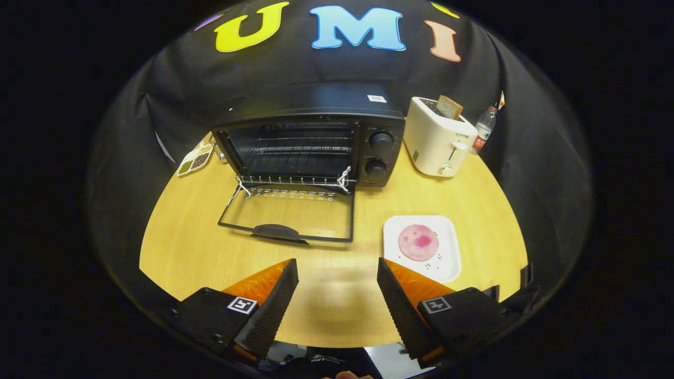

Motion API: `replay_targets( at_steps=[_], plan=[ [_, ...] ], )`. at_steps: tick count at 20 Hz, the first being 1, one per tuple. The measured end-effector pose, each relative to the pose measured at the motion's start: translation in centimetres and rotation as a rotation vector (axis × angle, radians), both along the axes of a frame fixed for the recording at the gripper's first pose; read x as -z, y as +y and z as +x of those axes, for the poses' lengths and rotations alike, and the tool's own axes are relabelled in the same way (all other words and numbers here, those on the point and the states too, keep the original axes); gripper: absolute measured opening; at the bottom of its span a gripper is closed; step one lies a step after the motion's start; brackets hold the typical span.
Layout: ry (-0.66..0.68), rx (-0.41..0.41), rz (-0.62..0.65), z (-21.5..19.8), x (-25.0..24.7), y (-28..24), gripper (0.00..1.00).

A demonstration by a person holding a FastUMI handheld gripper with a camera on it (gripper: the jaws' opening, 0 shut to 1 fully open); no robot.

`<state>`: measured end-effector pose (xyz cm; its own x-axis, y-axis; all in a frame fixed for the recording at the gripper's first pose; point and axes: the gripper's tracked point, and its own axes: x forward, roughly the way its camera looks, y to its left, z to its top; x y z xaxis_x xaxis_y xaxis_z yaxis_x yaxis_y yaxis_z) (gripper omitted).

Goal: Open the toaster oven, put the food inside, and close the toaster oven door.

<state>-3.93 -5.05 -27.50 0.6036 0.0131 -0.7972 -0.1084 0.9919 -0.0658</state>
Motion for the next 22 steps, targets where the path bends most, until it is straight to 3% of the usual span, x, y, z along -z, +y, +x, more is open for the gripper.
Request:
replay_targets(
  at_steps=[8, 19, 22],
  plan=[
    [0.065, 0.044, -0.026, 1.0, -1.1, -8.4, 0.97],
    [0.289, 0.079, 0.012, 4.0, 7.0, -19.6, 0.98],
    [0.331, 0.099, 0.033, 4.3, 9.2, -20.7, 0.92]
  ],
)
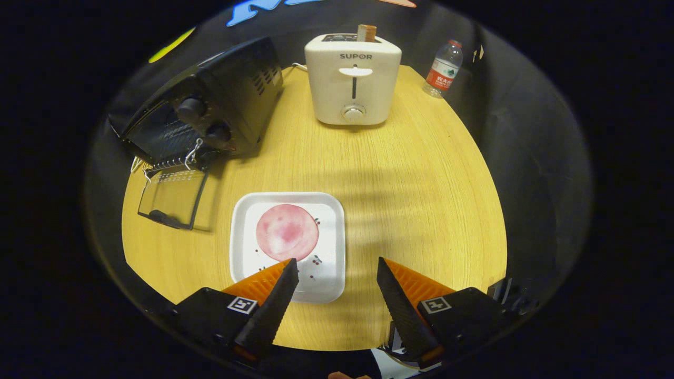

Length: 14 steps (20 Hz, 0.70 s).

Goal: Open the toaster oven, put the food inside, and close the toaster oven door.

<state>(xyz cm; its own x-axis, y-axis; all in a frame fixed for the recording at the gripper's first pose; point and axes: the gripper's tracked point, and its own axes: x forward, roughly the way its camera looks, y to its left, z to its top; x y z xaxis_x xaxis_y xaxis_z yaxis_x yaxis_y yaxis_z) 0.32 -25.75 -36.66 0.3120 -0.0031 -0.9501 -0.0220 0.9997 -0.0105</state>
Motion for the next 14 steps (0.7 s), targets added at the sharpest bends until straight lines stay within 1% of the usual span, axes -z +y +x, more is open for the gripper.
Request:
replay_targets(
  at_steps=[2, 7, 9, 10, 11, 12, 14],
  plan=[
    [0.030, 0.012, 0.015, -0.1, 1.1, -0.2, 0.88],
    [0.073, 0.002, 0.037, 0.0, 2.8, 0.4, 0.76],
    [0.086, 0.026, 0.050, 0.3, 3.2, 0.6, 0.59],
    [0.092, 0.036, 0.056, 0.3, 3.4, 0.6, 0.55],
    [0.104, 0.041, 0.056, 0.1, 3.6, 0.5, 0.49],
    [0.127, 0.045, 0.061, -0.2, 3.8, 0.4, 0.48],
    [0.118, 0.071, 0.079, 0.3, 4.2, 0.4, 0.34]
  ],
)
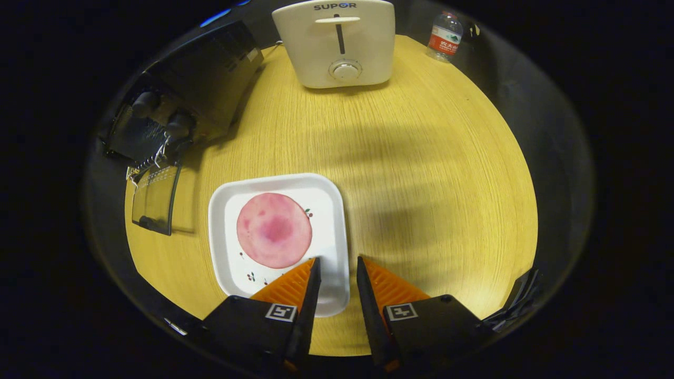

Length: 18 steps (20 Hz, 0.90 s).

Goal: Open the toaster oven, put the food inside, and close the toaster oven door.

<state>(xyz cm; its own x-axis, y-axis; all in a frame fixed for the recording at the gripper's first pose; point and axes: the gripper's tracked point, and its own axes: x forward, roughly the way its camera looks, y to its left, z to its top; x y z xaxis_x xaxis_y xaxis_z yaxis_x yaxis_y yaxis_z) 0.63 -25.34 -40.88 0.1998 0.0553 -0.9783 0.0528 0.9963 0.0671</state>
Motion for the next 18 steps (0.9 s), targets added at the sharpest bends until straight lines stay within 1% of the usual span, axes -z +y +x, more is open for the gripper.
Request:
replay_targets(
  at_steps=[1, 2, 4, 6, 7, 8, 9, 10, 11, 15, 18],
  plan=[
    [0.002, 0.026, 0.010, -0.2, -0.1, 0.1, 0.27],
    [0.010, 0.040, 0.018, -0.1, -0.5, 0.0, 0.27],
    [0.007, 0.039, 0.024, -0.5, 0.1, 0.2, 0.26],
    [0.015, 0.049, 0.028, 0.1, -0.3, 0.2, 0.21],
    [0.019, 0.064, 0.043, 0.1, -0.3, 0.3, 0.15],
    [0.030, 0.084, 0.070, 0.1, -1.1, 0.4, 0.15],
    [0.036, 0.107, 0.108, 0.1, 0.0, 0.9, 0.06],
    [0.053, 0.116, 0.145, -0.4, -1.0, 1.4, 0.04],
    [0.050, 0.125, 0.161, -0.2, -0.3, 1.4, 0.02],
    [0.026, 0.143, 0.155, -0.2, -0.1, 1.6, 0.02],
    [-0.020, 0.242, 0.229, -0.6, -1.2, 2.0, 0.02]
  ],
)
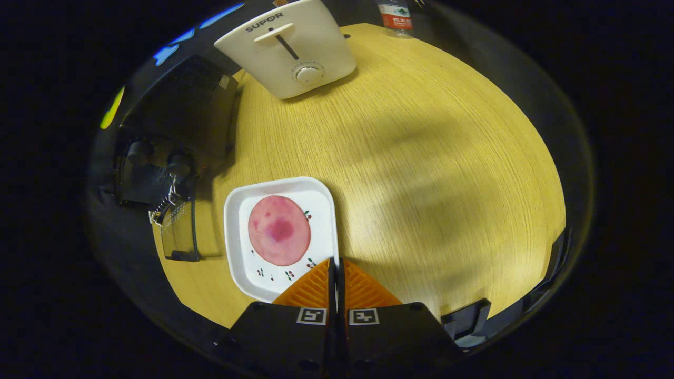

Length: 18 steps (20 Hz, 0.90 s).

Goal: Open the toaster oven, put the food inside, and close the toaster oven door.

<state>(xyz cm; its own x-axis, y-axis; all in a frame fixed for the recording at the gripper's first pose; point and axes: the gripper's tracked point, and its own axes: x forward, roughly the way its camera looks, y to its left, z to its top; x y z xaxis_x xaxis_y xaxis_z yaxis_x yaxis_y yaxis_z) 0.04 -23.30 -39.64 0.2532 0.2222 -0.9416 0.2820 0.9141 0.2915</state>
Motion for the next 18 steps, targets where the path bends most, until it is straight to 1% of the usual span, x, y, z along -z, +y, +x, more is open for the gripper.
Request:
replay_targets(
  at_steps=[7, 12, 15, 18],
  plan=[
    [-0.117, 0.191, 0.109, -2.5, -4.2, -0.3, 0.02],
    [-0.206, 0.288, 0.182, -4.9, -8.3, 1.3, 0.02],
    [-0.233, 0.323, 0.229, -6.5, -10.3, 3.3, 0.02],
    [-0.262, 0.304, 0.264, -7.5, -12.3, 6.3, 0.02]
  ],
)
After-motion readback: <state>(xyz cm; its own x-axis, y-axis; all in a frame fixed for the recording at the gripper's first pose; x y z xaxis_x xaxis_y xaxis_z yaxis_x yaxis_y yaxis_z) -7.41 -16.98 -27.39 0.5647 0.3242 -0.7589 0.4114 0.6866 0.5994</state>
